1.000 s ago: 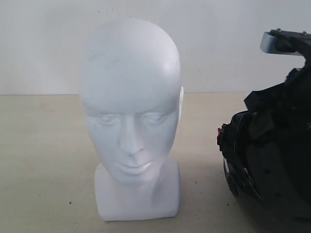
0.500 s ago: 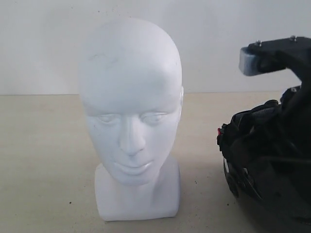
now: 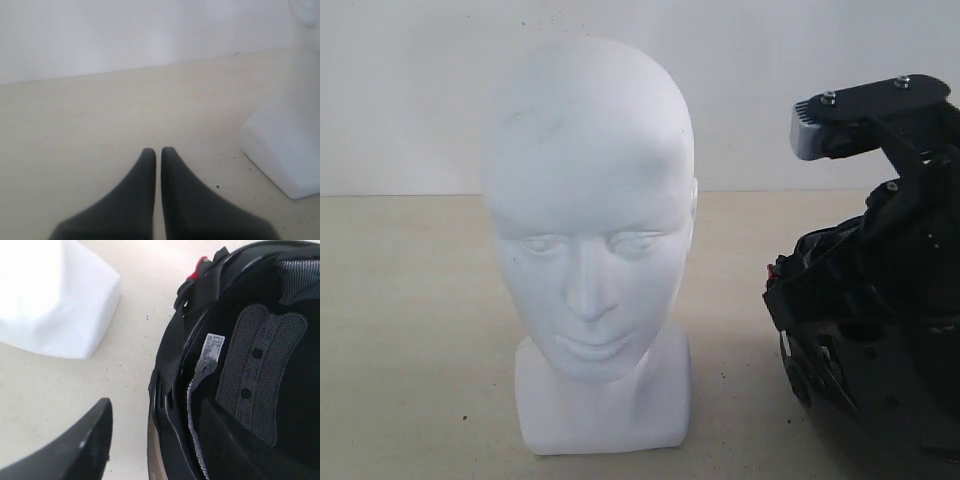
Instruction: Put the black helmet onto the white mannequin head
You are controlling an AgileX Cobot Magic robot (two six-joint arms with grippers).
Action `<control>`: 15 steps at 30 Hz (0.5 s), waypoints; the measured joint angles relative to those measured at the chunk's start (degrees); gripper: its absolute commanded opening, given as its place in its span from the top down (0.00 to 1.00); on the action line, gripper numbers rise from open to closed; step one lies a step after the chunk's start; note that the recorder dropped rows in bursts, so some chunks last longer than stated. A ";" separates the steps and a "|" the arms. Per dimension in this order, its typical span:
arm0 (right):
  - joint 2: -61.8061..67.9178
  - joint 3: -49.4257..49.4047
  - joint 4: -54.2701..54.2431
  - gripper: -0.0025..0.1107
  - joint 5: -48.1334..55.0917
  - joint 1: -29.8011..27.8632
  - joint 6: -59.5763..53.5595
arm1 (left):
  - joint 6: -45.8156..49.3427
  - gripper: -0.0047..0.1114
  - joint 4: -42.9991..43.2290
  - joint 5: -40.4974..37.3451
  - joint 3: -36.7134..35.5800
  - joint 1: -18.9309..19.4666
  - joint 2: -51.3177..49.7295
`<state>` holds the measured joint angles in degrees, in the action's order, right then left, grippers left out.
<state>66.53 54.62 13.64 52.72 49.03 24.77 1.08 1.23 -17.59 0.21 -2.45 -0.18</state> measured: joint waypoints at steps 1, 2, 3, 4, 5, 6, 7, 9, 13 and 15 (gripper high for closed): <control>0.00 0.00 0.00 0.52 -0.29 0.00 0.00 | 0.00 0.92 0.00 0.00 0.00 0.00 0.00; 0.00 0.00 0.10 0.52 -0.57 0.00 0.10 | 0.00 0.92 0.00 0.00 0.00 0.00 0.00; 0.00 0.00 0.10 0.52 -0.57 0.00 0.10 | 0.00 0.92 0.00 0.00 0.00 0.00 0.00; 0.00 0.00 0.10 0.52 -0.66 0.00 0.10 | 0.00 0.92 0.00 0.00 0.00 0.00 0.00; 0.00 0.00 -0.02 0.52 -0.66 0.00 0.10 | 0.00 0.92 0.00 0.00 0.00 0.00 0.00; 0.00 0.00 -0.15 0.52 -0.66 0.00 0.10 | 0.00 0.92 0.00 0.00 0.00 0.00 0.00; 0.09 0.00 -0.43 0.52 -0.66 0.00 0.33 | 0.00 0.92 0.00 0.00 0.00 0.00 0.00; 0.56 0.00 -1.02 0.52 -0.66 0.00 0.78 | 0.00 0.92 0.00 0.00 0.00 0.00 0.00; 5.66 0.00 -1.41 0.52 2.01 0.00 0.89 | 0.00 0.92 0.00 0.00 0.00 0.00 0.00; 7.76 0.00 -1.15 0.52 2.64 0.00 1.41 | 0.00 0.92 0.00 0.00 0.00 0.00 0.00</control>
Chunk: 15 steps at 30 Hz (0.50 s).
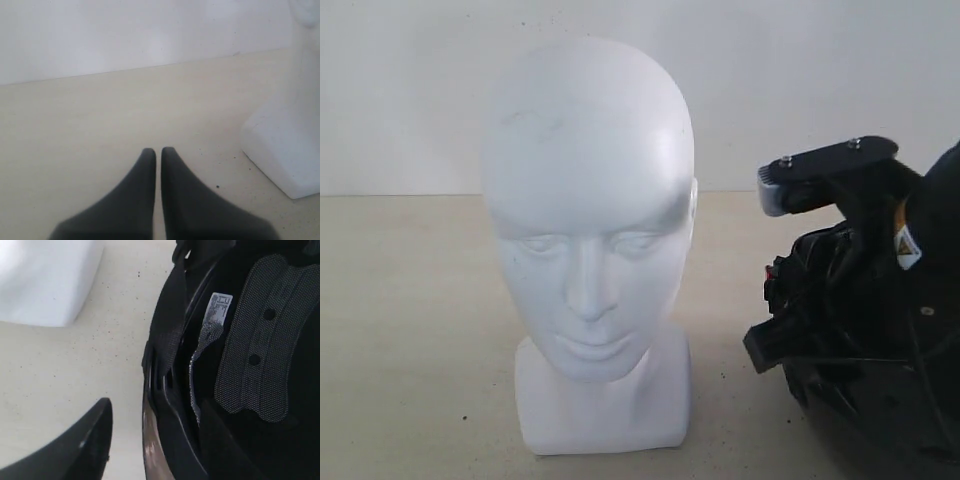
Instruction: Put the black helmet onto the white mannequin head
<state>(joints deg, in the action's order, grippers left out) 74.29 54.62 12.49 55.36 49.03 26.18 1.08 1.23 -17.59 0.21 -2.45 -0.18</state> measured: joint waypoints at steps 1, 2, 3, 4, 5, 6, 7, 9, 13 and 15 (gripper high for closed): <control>0.79 0.00 -0.03 0.52 0.00 0.00 0.13 | 0.00 0.92 0.00 0.00 0.00 0.00 0.00; 1.71 0.00 0.02 0.52 0.00 0.00 0.56 | 0.00 0.92 0.00 0.00 0.00 0.00 0.00; 2.59 0.00 0.12 0.52 -0.30 0.00 0.89 | 0.00 0.92 0.00 0.00 0.00 0.00 0.00; 3.29 0.00 0.12 0.52 -0.42 0.00 1.00 | 0.00 0.92 0.00 0.00 0.00 0.00 0.00; 4.15 0.00 0.41 0.52 -0.68 0.00 1.32 | 0.00 0.92 0.00 0.00 0.00 0.00 0.00; 4.97 0.00 0.80 0.52 -0.83 0.00 1.45 | 0.00 0.92 0.00 0.00 0.00 0.00 0.00; 5.77 0.00 1.11 0.52 -0.88 0.00 1.58 | 0.00 0.92 0.00 0.00 0.00 0.00 0.00; 7.25 0.00 1.95 0.52 -1.27 0.00 1.85 | 0.00 0.92 0.00 0.00 0.00 0.00 0.00; 9.54 0.00 2.66 0.52 -3.23 0.00 2.14 | 0.00 0.92 0.00 0.00 0.00 0.00 0.00; 10.83 0.00 3.54 0.52 -4.31 0.00 2.82 | 0.00 0.92 0.00 0.00 0.00 0.00 0.00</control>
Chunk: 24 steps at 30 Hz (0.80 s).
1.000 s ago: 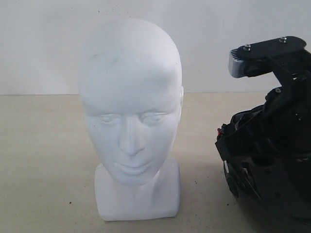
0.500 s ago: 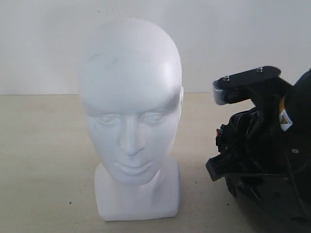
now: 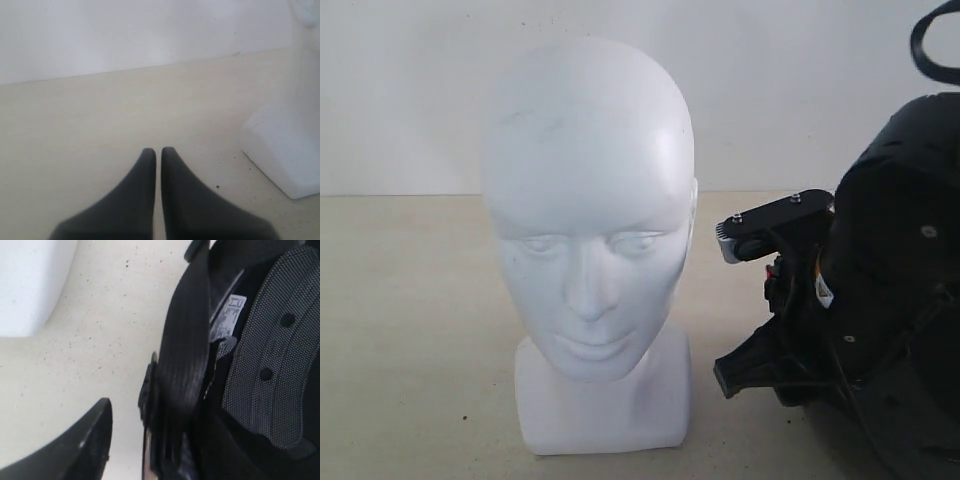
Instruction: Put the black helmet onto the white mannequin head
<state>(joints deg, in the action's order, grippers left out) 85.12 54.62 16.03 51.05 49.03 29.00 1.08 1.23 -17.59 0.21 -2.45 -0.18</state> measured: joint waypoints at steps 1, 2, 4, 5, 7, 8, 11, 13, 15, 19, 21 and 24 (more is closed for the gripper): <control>0.50 0.00 0.64 0.52 -0.38 0.00 0.41 | 0.00 0.92 0.00 0.00 0.00 0.00 0.00; 1.01 0.00 1.34 0.52 -0.80 0.00 1.15 | 0.00 0.92 0.00 0.00 0.00 0.00 0.00; 2.06 0.00 2.80 0.52 -1.37 0.00 2.47 | 0.00 0.92 0.00 0.00 0.00 0.00 0.00; 2.54 0.00 3.54 0.52 -1.49 0.00 3.28 | 0.00 0.92 0.00 0.00 0.00 0.00 0.00; 3.21 0.00 4.52 0.52 -1.64 0.00 4.75 | 0.00 0.92 0.00 0.00 0.00 0.00 0.00; 3.48 0.00 4.76 0.52 -1.78 0.00 5.42 | 0.00 0.92 0.00 0.00 0.00 0.00 0.00; 4.15 0.00 5.27 0.52 -3.17 0.00 7.26 | 0.00 0.92 0.00 0.00 0.00 0.00 0.00; 4.87 0.00 6.00 0.52 -3.97 0.00 8.34 | 0.00 0.92 0.00 0.00 0.00 0.00 0.00; 5.73 0.00 6.45 0.52 -4.51 0.00 9.12 | 0.00 0.92 0.00 0.00 0.00 0.00 0.00; 7.51 0.00 7.39 0.52 -4.92 -0.21 10.49 | 0.00 0.92 0.00 0.00 0.00 0.00 0.00; 7.77 0.00 7.67 0.52 -5.20 -0.31 11.00 | 0.00 0.92 0.00 0.00 0.00 0.00 0.00; 7.80 0.00 8.62 0.52 -5.57 -0.33 12.35 | 0.00 0.92 0.00 0.00 0.00 0.00 0.00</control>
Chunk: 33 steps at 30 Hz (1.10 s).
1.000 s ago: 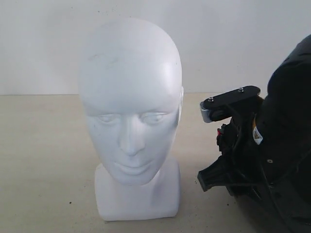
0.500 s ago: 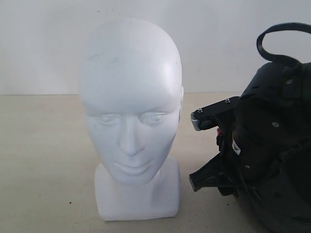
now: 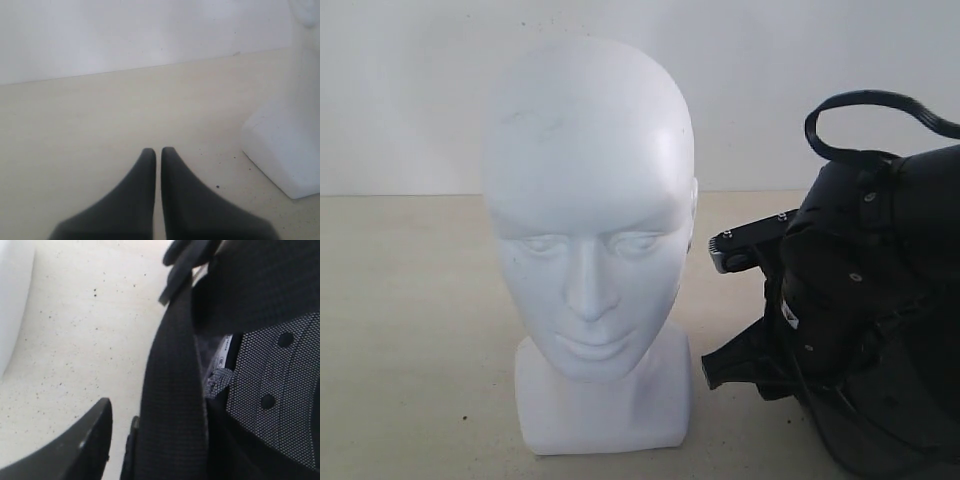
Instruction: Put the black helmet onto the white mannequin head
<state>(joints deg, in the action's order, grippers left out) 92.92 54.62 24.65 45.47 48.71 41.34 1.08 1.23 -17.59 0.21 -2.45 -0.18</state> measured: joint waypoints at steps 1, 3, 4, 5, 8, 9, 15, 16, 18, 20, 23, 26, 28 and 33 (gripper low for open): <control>0.00 0.00 0.28 0.53 0.00 0.00 0.37 | 0.00 0.92 0.00 0.00 0.00 0.00 0.00; 0.00 0.00 0.66 0.53 0.10 0.00 1.19 | 0.00 0.92 0.00 0.00 0.00 0.00 0.00; 0.00 0.00 0.66 0.53 0.10 0.00 1.34 | 0.00 0.92 0.00 0.00 0.00 0.00 0.00; 0.00 0.00 0.66 0.56 0.27 0.00 1.67 | 0.00 0.92 0.00 0.00 0.00 0.00 0.00; 0.00 0.00 0.79 0.83 1.39 0.00 3.93 | 0.00 0.92 0.00 0.00 0.00 0.00 0.00; 0.00 0.00 0.79 0.93 1.39 0.00 4.28 | 0.00 0.92 0.00 0.00 0.00 0.00 0.00; 0.00 -0.04 2.30 0.98 2.36 0.00 4.38 | 0.00 0.92 0.00 0.00 0.00 0.00 0.00; -0.38 -0.13 2.74 0.98 3.04 0.00 4.38 | 0.00 0.92 0.00 0.00 0.00 0.00 0.00; -2.42 -0.13 3.12 0.98 4.10 0.00 4.75 | 0.00 0.92 0.00 0.00 0.00 0.00 0.00; -6.25 -0.13 3.39 0.98 5.23 0.00 4.96 | 0.00 0.92 0.00 0.00 0.00 0.00 0.00; -11.63 -0.13 3.79 0.98 7.05 0.00 4.71 | 0.00 0.92 0.00 0.00 0.00 0.00 0.00; -15.46 -0.13 3.80 0.98 8.36 0.00 3.82 | 0.00 0.92 0.00 0.00 0.00 0.00 0.00; -18.08 -0.13 3.68 0.98 9.10 0.00 3.25 | 0.00 0.92 0.00 0.00 0.00 0.00 0.00; -23.61 -0.13 2.98 0.98 11.99 0.00 1.74 | 0.00 0.92 0.00 0.00 0.00 0.00 0.00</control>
<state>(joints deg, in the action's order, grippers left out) 69.30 54.49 27.63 57.46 48.71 43.08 1.08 1.23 -17.59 0.21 -2.45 -0.18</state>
